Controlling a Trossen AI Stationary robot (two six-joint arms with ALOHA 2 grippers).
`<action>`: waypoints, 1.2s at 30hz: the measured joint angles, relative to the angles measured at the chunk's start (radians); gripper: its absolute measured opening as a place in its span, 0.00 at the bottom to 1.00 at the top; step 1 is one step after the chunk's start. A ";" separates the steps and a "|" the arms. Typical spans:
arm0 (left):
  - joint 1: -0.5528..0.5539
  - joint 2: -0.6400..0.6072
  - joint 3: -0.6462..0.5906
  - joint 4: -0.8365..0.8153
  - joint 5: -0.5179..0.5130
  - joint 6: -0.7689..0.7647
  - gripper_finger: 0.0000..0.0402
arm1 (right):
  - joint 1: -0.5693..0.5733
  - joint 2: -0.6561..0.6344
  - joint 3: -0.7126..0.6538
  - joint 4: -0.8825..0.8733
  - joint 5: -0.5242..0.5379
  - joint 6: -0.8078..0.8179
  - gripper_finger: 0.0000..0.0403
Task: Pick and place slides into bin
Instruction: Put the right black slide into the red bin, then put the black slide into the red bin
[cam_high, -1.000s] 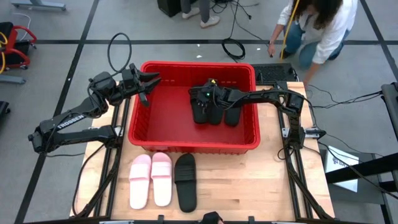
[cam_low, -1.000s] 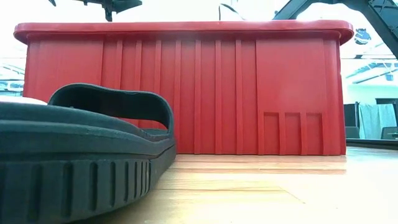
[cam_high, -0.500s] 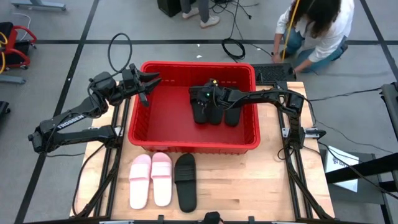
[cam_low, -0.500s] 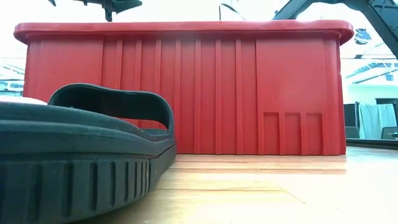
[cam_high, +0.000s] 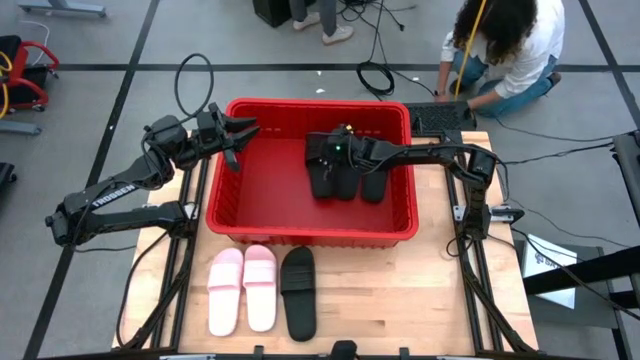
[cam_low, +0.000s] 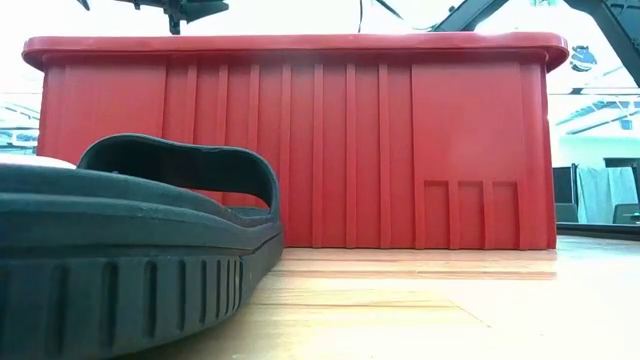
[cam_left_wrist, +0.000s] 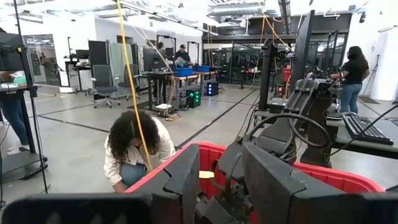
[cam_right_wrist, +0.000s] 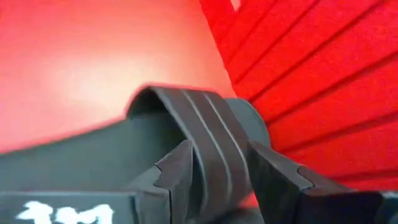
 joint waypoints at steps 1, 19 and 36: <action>0.000 0.000 0.000 0.001 0.000 0.000 0.32 | -0.001 0.000 0.000 0.000 -0.019 0.003 0.36; 0.000 0.000 0.000 -0.019 0.045 -0.010 0.32 | -0.001 -0.039 0.001 -0.019 0.037 -0.038 0.35; -0.023 0.000 0.000 -0.027 0.076 0.051 0.32 | 0.044 -0.269 0.001 -0.020 0.035 -0.053 0.35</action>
